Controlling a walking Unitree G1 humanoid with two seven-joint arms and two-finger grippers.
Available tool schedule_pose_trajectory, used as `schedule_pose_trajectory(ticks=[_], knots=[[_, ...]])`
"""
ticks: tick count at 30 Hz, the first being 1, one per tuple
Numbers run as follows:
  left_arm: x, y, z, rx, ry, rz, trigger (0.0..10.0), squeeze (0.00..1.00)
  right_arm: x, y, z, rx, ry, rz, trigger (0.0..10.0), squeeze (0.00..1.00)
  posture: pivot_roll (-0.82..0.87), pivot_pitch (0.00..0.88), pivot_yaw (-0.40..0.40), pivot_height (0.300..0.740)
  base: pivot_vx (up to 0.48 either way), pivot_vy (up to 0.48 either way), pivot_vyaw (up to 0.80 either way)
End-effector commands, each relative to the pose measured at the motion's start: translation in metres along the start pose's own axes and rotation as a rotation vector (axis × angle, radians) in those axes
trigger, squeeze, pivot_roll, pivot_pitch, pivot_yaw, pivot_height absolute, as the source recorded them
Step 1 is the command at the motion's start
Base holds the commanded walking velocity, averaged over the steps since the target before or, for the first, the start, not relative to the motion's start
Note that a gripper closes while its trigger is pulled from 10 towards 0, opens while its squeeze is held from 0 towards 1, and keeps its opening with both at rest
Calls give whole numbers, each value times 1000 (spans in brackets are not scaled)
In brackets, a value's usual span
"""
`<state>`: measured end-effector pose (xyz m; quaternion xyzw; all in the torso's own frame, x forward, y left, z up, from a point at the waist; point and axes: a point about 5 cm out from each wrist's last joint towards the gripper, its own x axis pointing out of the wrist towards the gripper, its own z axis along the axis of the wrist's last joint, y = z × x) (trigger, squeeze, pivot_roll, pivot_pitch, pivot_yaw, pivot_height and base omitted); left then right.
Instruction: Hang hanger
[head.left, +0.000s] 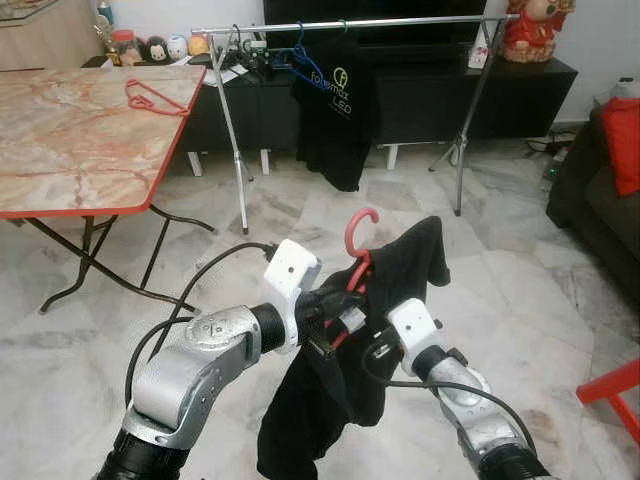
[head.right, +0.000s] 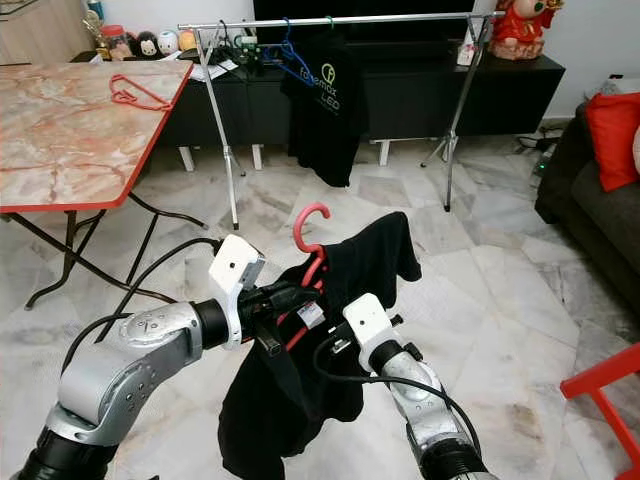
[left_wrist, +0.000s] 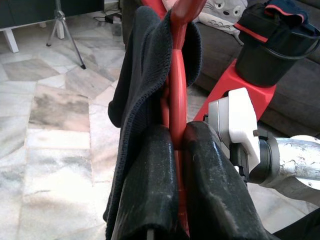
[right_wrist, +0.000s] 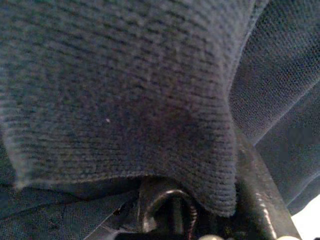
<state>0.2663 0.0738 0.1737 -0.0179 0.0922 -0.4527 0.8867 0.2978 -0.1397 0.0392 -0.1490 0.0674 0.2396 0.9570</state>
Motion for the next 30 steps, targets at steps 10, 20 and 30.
schedule_pose_trajectory(ticks=[10, 20, 30], knots=[[-19, 17, -15, 142, 124, 80, 10000, 0, 2, -3, 1, -26, 6, -7, 0, 0, -8, 1, -16, 740, 0, 0, 0], [-57, 35, -42, 286, 354, 55, 10000, 0, 2, -5, -1, -39, 25, -8, 0, 0, -5, 2, -19, 740, 0, 0, 0], [-92, 18, -54, 370, 471, -248, 10000, 0, 1, -9, -4, -57, 54, -2, 0, 0, -8, 2, -31, 740, 0, 0, 0]])
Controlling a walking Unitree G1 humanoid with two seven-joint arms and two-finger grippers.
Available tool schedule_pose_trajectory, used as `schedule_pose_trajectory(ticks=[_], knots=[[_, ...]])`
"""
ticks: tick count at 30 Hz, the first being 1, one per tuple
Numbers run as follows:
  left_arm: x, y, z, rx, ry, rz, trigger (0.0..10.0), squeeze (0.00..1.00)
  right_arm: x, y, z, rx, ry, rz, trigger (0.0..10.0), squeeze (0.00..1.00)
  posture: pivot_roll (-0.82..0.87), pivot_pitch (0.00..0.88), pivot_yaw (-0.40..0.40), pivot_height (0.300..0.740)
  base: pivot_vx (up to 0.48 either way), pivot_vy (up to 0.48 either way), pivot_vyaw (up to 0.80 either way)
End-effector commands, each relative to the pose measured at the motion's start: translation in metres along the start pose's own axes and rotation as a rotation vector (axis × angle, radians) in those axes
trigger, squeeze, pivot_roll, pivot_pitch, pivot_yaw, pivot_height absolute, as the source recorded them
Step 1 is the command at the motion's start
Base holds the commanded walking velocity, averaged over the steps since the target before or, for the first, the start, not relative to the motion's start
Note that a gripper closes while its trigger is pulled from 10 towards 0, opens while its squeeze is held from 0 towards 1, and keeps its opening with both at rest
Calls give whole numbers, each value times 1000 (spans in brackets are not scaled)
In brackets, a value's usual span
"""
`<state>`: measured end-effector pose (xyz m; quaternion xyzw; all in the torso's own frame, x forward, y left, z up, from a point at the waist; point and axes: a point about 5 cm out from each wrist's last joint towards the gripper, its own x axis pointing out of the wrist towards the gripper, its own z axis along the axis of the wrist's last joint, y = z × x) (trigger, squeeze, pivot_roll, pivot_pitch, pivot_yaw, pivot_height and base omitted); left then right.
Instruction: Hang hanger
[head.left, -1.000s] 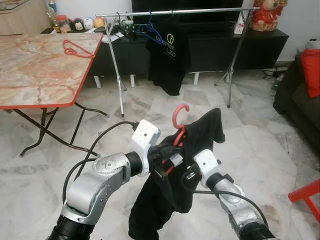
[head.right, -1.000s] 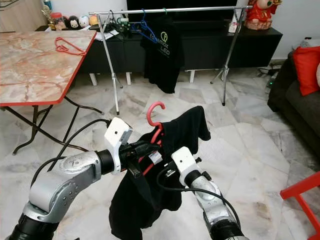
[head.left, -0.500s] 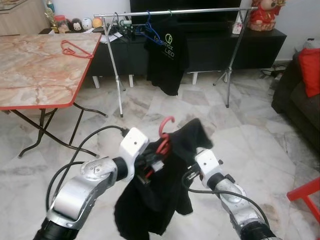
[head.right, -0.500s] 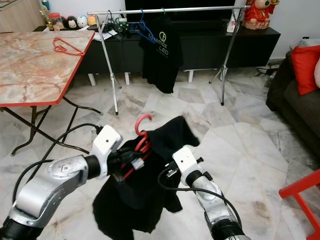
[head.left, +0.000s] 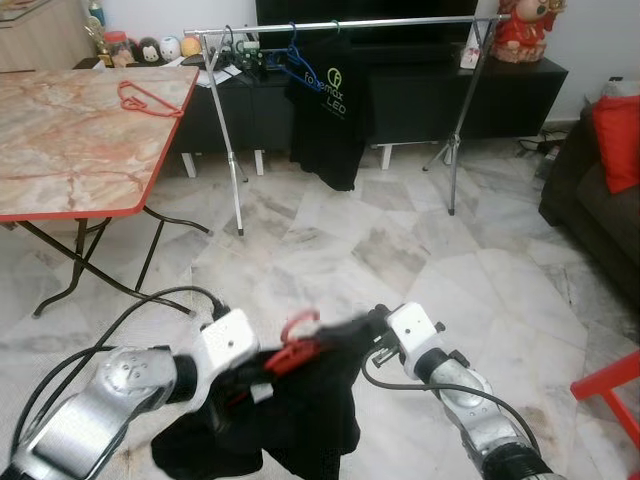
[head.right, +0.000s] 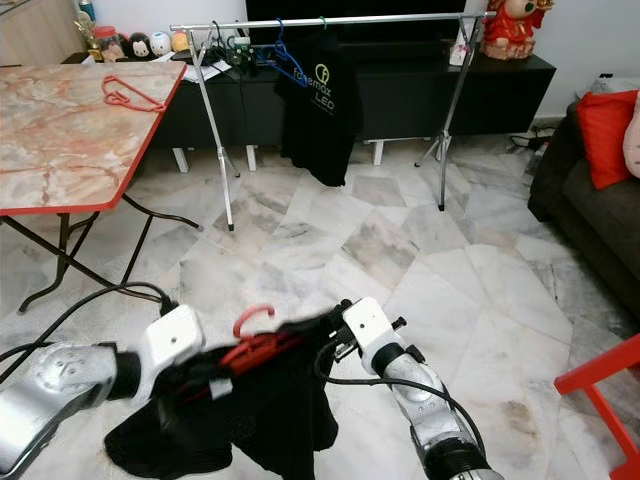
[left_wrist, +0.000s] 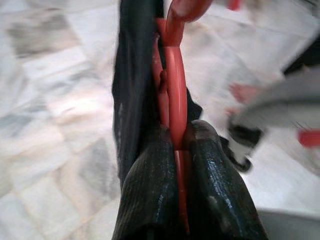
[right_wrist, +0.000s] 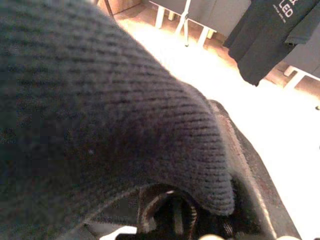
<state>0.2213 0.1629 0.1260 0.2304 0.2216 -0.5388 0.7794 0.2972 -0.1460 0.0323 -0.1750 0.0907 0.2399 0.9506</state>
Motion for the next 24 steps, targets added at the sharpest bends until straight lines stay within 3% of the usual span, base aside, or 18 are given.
schedule_pose_trajectory(ticks=[1, 9, 16, 24], knots=[[-7, -5, 5, 44, -30, -62, 10000, 0, 3, -6, 4, -19, 4, -6, 0, 0, -8, 2, -31, 740, 0, 0, 0], [-30, -5, -1, 77, -69, -118, 10000, 0, 2, -4, -2, -30, 49, 29, 0, 0, -3, 5, -44, 740, 0, 0, 0], [-59, 5, 5, 34, -217, -90, 10000, 0, -1, -3, -12, -36, 111, 39, 0, 0, -3, 9, -49, 740, 0, 0, 0], [-76, -2, -12, 60, -112, -177, 10000, 0, -6, -6, -20, -42, 145, 36, 0, 0, -4, 15, -52, 740, 0, 0, 0]])
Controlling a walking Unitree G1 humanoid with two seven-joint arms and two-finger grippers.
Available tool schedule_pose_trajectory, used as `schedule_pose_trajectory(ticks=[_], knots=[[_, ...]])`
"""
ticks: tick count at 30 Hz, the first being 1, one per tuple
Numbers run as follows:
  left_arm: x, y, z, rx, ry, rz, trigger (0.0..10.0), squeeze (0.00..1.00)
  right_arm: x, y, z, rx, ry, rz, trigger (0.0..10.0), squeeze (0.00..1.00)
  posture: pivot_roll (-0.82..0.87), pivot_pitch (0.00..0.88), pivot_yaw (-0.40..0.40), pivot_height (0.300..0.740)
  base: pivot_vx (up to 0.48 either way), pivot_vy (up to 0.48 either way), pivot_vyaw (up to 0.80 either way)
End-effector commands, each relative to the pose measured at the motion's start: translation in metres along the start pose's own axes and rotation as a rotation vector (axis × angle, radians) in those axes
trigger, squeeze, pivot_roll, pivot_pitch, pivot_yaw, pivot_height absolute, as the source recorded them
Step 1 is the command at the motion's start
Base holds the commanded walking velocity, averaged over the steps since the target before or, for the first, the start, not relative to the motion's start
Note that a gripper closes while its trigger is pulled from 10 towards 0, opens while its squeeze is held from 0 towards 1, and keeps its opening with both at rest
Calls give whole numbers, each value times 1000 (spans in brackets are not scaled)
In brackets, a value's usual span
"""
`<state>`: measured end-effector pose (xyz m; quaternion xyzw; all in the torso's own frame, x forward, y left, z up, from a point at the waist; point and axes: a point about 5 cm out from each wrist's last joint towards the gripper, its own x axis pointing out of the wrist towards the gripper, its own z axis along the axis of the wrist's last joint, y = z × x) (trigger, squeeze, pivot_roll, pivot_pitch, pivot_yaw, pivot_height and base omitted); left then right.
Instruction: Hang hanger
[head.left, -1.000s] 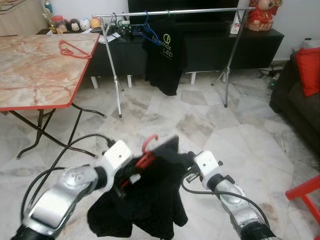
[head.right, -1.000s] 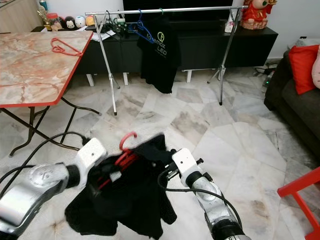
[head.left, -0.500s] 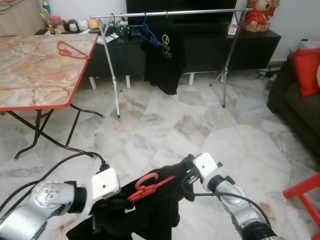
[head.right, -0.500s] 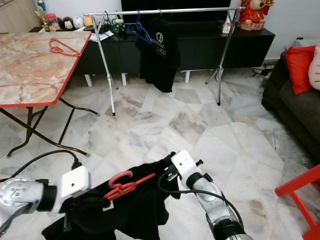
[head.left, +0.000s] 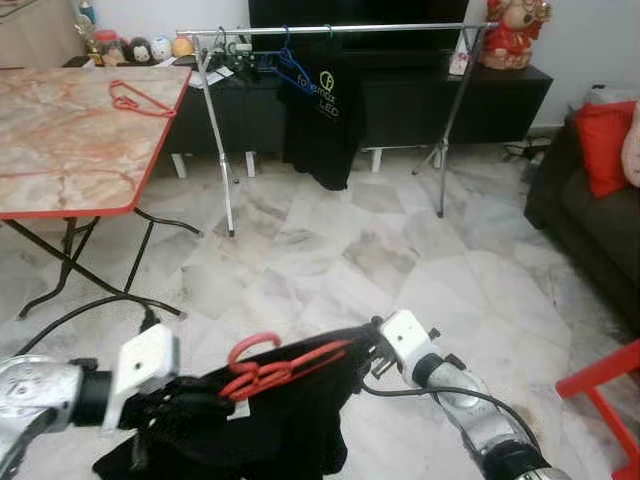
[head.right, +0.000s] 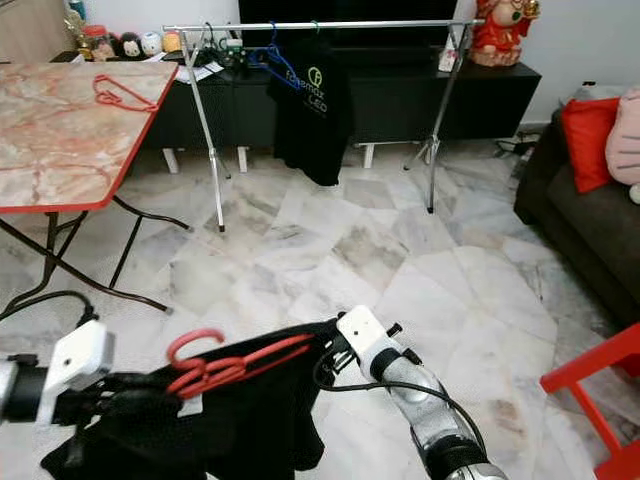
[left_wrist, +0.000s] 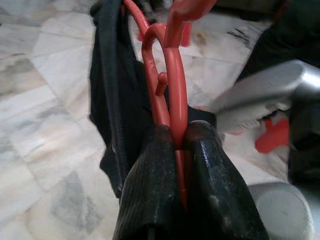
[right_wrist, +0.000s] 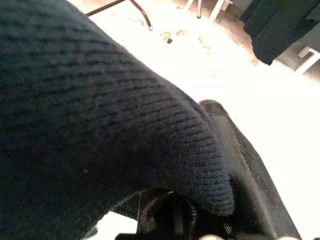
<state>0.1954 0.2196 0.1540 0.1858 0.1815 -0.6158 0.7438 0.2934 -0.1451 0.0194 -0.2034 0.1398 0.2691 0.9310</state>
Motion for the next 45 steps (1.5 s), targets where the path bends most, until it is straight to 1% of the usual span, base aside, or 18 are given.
schedule_pose_trajectory(ticks=[1, 3, 7, 9, 18, 21, 22, 24, 27, 28, 31, 34, 35, 38, 41, 43, 44, 45], knots=[[-11, -1, 3, 28, 22, -30, 10000, 0, -7, -12, -10, 3, 48, -40, 0, 0, -5, 15, -53, 740, 0, 0, 0], [-19, -3, 9, 6, -56, -36, 10000, 0, -9, -15, -13, -2, 61, -44, 0, 0, -5, 15, -53, 740, 0, 0, 0], [-23, 0, 13, -4, -127, 2, 10000, 0, -10, -16, -16, 1, 75, -57, 0, 0, -7, 14, -52, 740, 0, 0, 0], [-23, 2, 21, -28, -266, 30, 10000, 0, -11, -16, -18, 10, 83, -67, 0, 0, -7, 14, -52, 740, 0, 0, 0], [-22, 5, 30, -50, -409, 70, 10000, 0, -16, -16, -28, 38, 119, -85, 0, 0, -12, 11, -48, 740, 0, 0, 0], [-10, 18, 33, -39, -397, 186, 10000, 0, -15, -15, -28, 45, 115, -81, 0, 0, -6, 10, -48, 740, 0, 0, 0], [-10, 18, 33, -39, -397, 186, 10000, 0, -15, -15, -28, 45, 115, -81, 0, 0, -6, 10, -48, 740, 0, 0, 0], [4, 33, 38, -32, -453, 321, 10000, 0, -12, -10, -24, 62, 95, -58, 0, 0, -6, 9, -46, 740, 0, 0, 0], [13, 41, 40, -46, -483, 391, 10000, 0, -10, -5, -22, 71, 80, -31, 0, 0, -7, 8, -47, 740, 0, 0, 0], [31, 50, 42, -101, -520, 475, 10000, 0, -7, 3, -21, 97, 72, 18, 0, 0, -6, 7, -47, 740, 0, 0, 0], [68, 53, 54, -194, -590, 491, 10000, 0, -3, 11, -18, 137, 60, 57, 0, 0, -8, 6, -47, 740, 0, 0, 0], [88, 52, 71, -255, -688, 489, 10000, 0, -2, 14, -16, 139, 54, 74, 0, 0, -15, 5, -45, 740, 0, 0, 0], [99, 50, 85, -299, -769, 486, 10000, 0, -1, 15, -15, 149, 46, 88, 0, 0, -20, 4, -43, 740, 0, 0, 0], [105, 51, 99, -315, -842, 517, 10000, 0, -1, 16, -15, 150, 47, 94, 0, 0, -14, 1, -38, 740, 0, 0, 0], [102, 59, 105, -332, -874, 635, 10000, 0, -1, 18, -16, 152, 52, 97, 0, 0, -11, 0, -36, 740, 0, 0, 0], [97, 68, 102, -298, -819, 756, 10000, 0, 0, 19, -17, 157, 61, 85, 0, 0, -7, 0, -34, 740, 0, 0, 0], [97, 68, 102, -298, -819, 756, 10000, 0, 0, 19, -17, 157, 61, 85, 0, 0, -7, 0, -34, 740, 0, 0, 0], [92, 74, 97, -258, -760, 827, 10000, 0, -1, 18, -19, 160, 70, 64, 0, 0, -4, 0, -35, 740, 0, 0, 0]])
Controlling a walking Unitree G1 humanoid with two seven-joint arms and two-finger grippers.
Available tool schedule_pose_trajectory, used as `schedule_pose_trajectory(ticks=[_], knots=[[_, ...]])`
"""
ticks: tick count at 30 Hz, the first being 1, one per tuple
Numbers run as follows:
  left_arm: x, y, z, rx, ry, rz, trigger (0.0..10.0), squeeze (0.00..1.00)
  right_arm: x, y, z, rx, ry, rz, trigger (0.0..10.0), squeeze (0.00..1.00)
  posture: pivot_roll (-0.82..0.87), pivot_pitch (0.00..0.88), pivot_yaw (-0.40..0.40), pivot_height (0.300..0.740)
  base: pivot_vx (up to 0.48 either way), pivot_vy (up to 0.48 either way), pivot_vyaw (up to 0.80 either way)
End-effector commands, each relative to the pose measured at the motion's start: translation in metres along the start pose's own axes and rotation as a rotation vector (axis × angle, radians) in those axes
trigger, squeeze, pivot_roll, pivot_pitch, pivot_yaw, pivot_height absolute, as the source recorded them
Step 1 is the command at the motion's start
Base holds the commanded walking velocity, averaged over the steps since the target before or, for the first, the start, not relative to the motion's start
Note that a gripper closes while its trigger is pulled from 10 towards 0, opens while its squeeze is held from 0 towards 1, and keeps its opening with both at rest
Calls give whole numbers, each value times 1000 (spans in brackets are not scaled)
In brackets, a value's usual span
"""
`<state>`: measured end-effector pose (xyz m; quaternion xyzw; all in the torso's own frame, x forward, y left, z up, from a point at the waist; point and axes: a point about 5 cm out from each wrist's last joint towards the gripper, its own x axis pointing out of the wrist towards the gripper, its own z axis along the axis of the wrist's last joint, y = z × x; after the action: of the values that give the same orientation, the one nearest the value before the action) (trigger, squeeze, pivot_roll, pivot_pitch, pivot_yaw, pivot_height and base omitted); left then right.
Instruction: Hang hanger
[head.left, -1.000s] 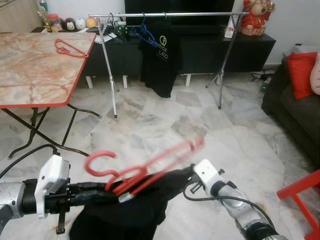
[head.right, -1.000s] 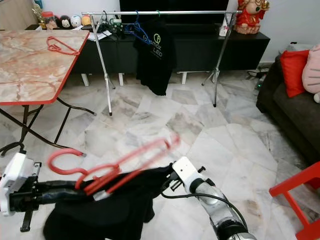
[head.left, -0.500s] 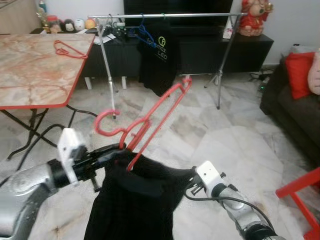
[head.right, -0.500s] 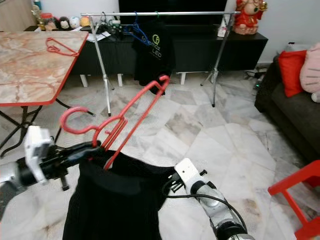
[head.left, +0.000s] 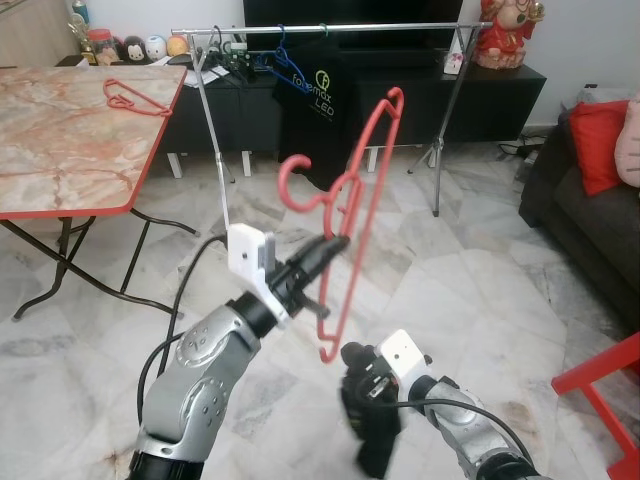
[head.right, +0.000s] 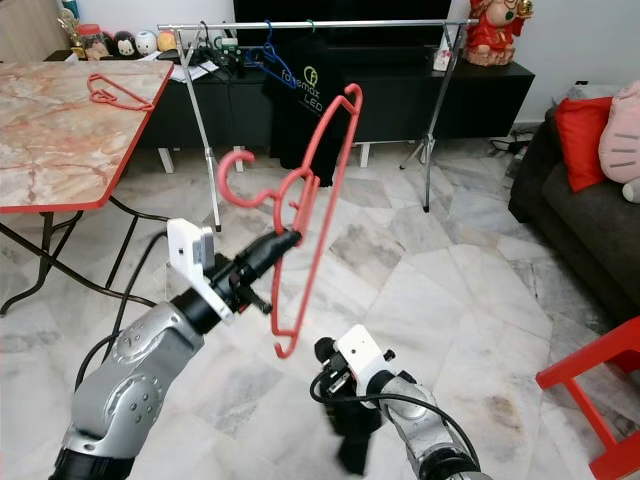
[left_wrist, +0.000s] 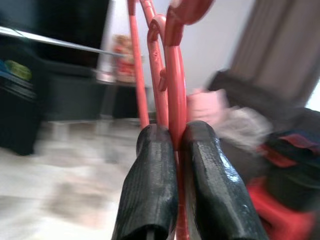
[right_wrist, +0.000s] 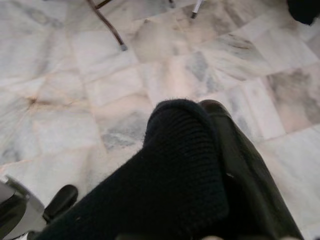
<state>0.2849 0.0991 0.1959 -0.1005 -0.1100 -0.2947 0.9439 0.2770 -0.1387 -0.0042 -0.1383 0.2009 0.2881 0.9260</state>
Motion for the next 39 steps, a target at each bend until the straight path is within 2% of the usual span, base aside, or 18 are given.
schedule_pose_trajectory(ticks=[1, 3, 6, 7, 9, 10, 13, 16, 18, 19, 20, 26, 27, 29, 30, 31, 32, 39], knots=[[-6, 23, -3, 138, 54, 127, 10000, 0, 0, -5, 0, 34, 6, -63, 0, 0, 0, 0, -31, 740, 0, 0, 0], [-9, 30, -5, 167, 78, 160, 10000, 0, 0, -7, 0, 46, 10, -84, 0, 0, 0, 0, -30, 740, 0, 0, 0], [-36, 60, -27, 322, 262, 303, 10000, 0, -3, -22, -3, 180, 10, -233, 0, 0, 3, 0, -25, 740, 0, 0, 0], [-36, 60, -27, 322, 262, 303, 10000, 0, -3, -22, -3, 180, 10, -233, 0, 0, 3, 0, -25, 740, 0, 0, 0], [-58, 72, -42, 352, 344, 379, 10000, 0, -5, -32, -1, 255, -14, -324, 0, 0, 3, 0, -23, 740, 0, 0, 0], [-74, 74, -56, 379, 411, 390, 10000, 0, -7, -38, 0, 307, -33, -383, 0, 0, 5, 0, -22, 740, 0, 0, 0], [-85, 76, -66, 382, 454, 399, 10000, 0, -9, -41, 1, 336, -43, -415, 0, 0, 5, 0, -22, 740, 0, 0, 0], [-105, 77, -87, 373, 548, 403, 10000, 0, -9, -44, 2, 339, -46, -448, 0, 0, 8, 2, -23, 740, 0, 0, 0], [-129, 79, -110, 385, 668, 382, 10000, 0, -9, -46, 5, 347, -57, -463, 0, 0, 8, 3, -23, 740, 0, 0, 0], [-134, 80, -114, 390, 690, 386, 10000, 0, -8, -46, 5, 351, -60, -467, 0, 0, 8, 3, -23, 740, 0, 0, 0], [-150, 88, -124, 361, 738, 444, 10000, 0, -7, -47, 8, 353, -71, -472, 0, 0, 9, 3, -22, 740, 0, 0, 0], [-197, 103, -150, 303, 914, 575, 10000, 0, -6, -48, 13, 364, -91, -482, 0, 0, 16, 1, -20, 740, 0, 0, 0], [-213, 103, -161, 274, 983, 601, 10000, 0, -6, -48, 14, 368, -97, -487, 0, 0, 17, 1, -21, 740, 0, 0, 0], [-225, 99, -169, 253, 1031, 610, 10000, 0, -5, -48, 15, 370, -103, -490, 0, 0, 18, 2, -21, 740, 0, 0, 0], [-237, 94, -180, 178, 1066, 639, 10000, 0, -5, -49, 16, 372, -108, -496, 0, 0, 16, 2, -19, 740, 0, 0, 0], [-237, 94, -180, 178, 1066, 639, 10000, 0, -5, -49, 16, 372, -108, -496, 0, 0, 16, 2, -19, 740, 0, 0, 0], [-248, 88, -189, 133, 1110, 660, 10000, 0, -5, -50, 17, 373, -114, -503, 0, 0, 12, 1, -18, 740, 0, 0, 0], [-264, 79, -202, 39, 1155, 758, 10000, 0, -6, -56, 22, 386, -141, -532, 0, 0, -1, 0, -11, 740, 0, 0, 0]])
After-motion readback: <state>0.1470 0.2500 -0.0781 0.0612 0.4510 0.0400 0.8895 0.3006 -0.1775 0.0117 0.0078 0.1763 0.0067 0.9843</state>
